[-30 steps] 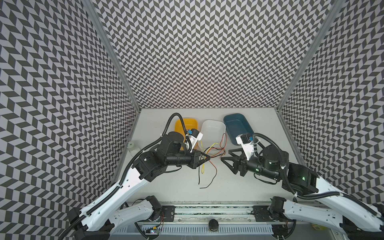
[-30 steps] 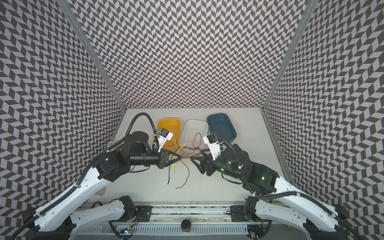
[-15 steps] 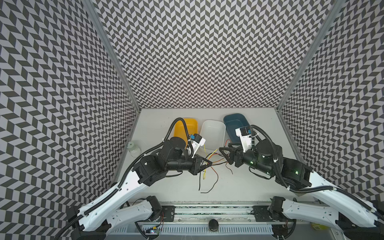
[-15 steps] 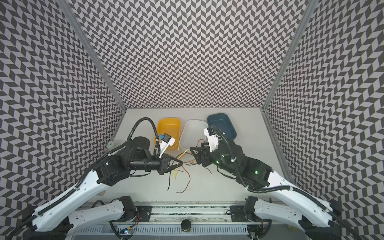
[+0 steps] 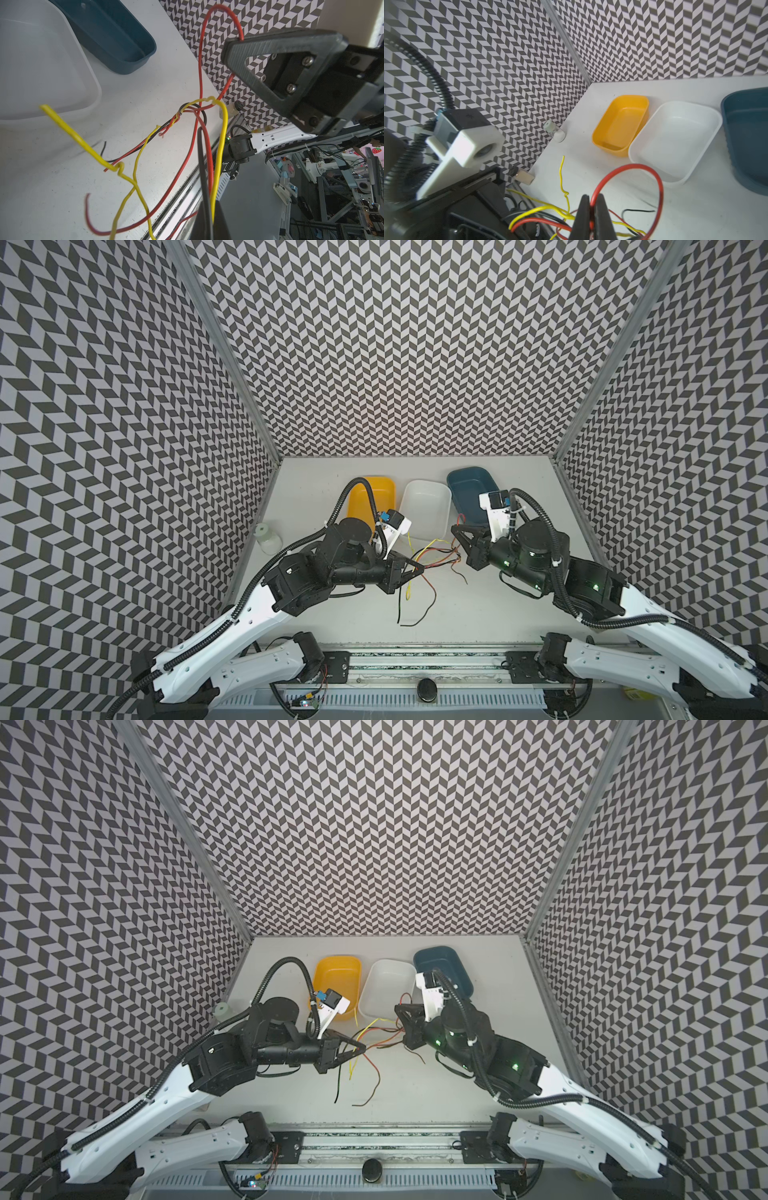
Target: Untangle the cables
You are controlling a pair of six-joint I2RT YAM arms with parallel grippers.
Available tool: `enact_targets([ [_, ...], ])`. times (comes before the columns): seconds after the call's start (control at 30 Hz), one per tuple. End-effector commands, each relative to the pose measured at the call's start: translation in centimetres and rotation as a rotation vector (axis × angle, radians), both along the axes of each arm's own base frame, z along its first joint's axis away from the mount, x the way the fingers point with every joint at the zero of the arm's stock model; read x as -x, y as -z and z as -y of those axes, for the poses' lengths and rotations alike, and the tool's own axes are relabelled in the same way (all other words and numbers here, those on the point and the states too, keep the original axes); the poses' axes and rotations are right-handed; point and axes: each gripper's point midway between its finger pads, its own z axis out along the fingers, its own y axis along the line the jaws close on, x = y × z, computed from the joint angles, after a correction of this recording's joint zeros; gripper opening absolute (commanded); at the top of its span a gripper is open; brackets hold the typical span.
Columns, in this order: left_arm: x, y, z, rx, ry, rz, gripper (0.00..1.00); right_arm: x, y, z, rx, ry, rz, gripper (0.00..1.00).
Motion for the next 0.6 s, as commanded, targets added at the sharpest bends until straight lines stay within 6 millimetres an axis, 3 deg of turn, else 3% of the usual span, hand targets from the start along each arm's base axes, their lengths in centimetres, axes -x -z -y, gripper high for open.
enact_targets([
  [0.0, -0.3, -1.1, -1.4, -0.004, -0.043, 0.060, 0.00, -0.5, -0.9, 2.9, -0.003, 0.120, 0.054, 0.00],
  [0.33, -1.8, -0.3, -4.7, -0.034, -0.148, 0.033, 0.00, -0.1, -2.2, 8.1, 0.060, 0.272, 0.153, 0.00],
  [0.57, -1.6, 0.4, -5.0, -0.042, -0.129, 0.004, 0.00, 0.1, -2.7, 9.9, 0.103, 0.327, 0.192, 0.00],
])
